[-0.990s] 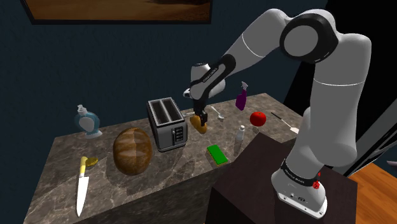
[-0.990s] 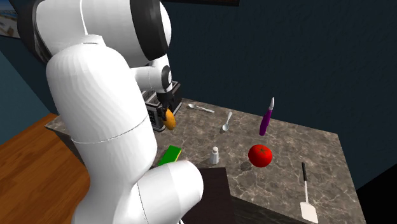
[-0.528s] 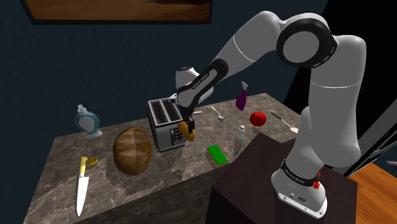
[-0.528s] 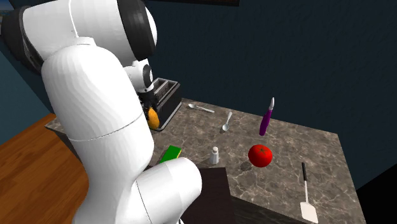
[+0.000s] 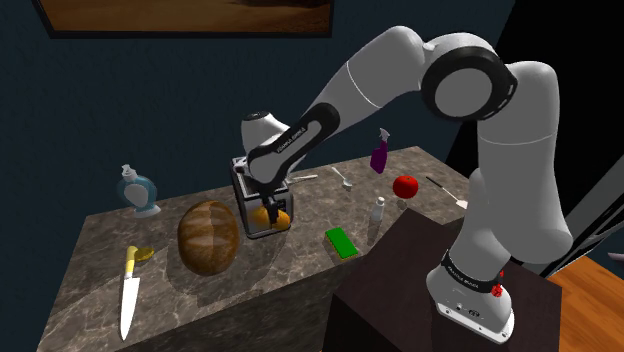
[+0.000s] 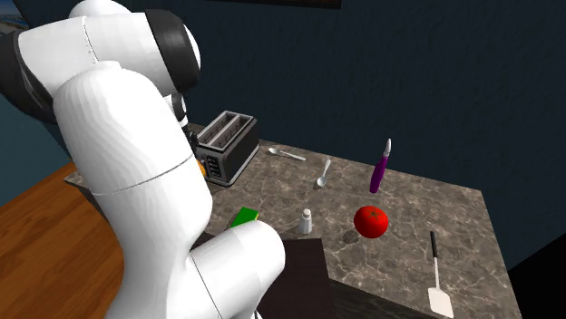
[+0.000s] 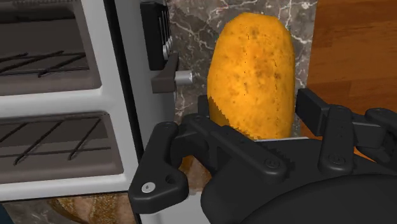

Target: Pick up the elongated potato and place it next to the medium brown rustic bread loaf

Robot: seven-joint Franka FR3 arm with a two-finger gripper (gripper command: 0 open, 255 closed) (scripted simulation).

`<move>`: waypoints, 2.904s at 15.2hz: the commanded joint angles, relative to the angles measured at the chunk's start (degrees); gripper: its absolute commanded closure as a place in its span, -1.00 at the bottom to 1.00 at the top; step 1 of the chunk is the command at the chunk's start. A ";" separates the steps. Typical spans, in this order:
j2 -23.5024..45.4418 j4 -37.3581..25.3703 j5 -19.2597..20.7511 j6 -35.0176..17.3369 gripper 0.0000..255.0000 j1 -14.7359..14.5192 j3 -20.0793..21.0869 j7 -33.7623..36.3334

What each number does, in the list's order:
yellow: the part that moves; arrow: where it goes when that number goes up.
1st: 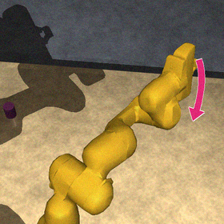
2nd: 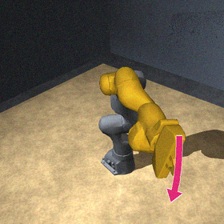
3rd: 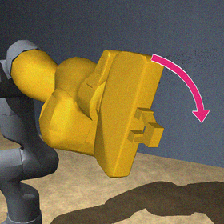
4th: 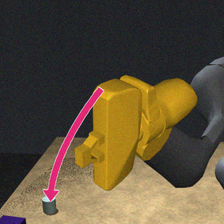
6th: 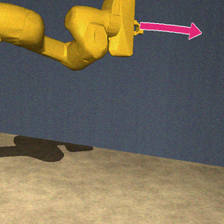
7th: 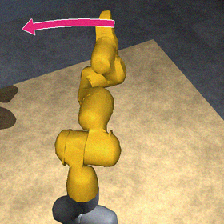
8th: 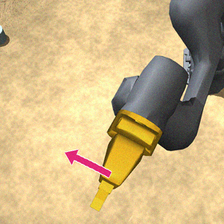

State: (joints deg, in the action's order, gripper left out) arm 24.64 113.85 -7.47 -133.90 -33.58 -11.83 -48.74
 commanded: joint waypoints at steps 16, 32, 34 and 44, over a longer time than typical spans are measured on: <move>13.33 -14.44 -1.23 0.97 1.00 -4.32 3.15 7.52; 23.04 -17.16 -2.66 -6.01 1.00 -3.33 4.51 6.62; 24.38 -17.75 -2.80 -6.76 1.00 -3.20 4.68 6.53; 24.50 -18.16 -2.78 -6.48 -1.00 -3.33 4.67 6.73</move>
State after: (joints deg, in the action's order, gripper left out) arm 49.08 95.71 -10.26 -140.44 -36.91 -7.14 -42.04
